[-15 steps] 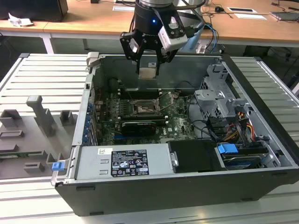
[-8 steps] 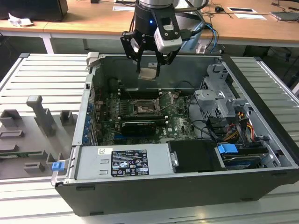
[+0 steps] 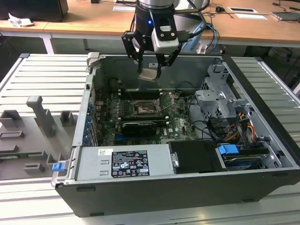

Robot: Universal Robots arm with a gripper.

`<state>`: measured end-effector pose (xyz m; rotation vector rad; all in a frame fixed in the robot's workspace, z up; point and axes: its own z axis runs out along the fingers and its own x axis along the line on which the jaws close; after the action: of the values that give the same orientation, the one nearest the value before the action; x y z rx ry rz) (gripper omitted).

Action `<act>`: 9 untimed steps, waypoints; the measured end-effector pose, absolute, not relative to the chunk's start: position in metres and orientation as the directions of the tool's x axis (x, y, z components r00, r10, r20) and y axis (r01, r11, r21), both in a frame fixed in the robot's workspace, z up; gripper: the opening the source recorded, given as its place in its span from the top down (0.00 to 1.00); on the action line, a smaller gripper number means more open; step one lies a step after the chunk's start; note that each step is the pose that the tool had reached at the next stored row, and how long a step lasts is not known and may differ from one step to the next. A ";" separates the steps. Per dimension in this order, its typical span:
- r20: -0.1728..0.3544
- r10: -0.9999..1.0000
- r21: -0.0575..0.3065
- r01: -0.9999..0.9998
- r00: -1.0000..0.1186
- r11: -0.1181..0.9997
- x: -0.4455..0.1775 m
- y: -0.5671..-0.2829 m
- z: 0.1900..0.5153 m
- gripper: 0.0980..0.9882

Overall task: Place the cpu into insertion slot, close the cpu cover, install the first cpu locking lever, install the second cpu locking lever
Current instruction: 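Place the cpu into insertion slot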

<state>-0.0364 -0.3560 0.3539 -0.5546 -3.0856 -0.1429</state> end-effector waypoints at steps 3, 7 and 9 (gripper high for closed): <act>0.019 0.367 0.089 0.367 -0.930 0.926 -0.036 -0.356 0.353 0.52; 0.019 0.370 0.089 0.370 -0.929 0.925 -0.036 -0.356 0.351 0.52; 0.019 0.372 0.089 0.372 -0.928 0.924 -0.036 -0.356 0.351 0.52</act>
<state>-0.0365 -0.3560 0.3509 -0.5959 -3.0791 -0.1425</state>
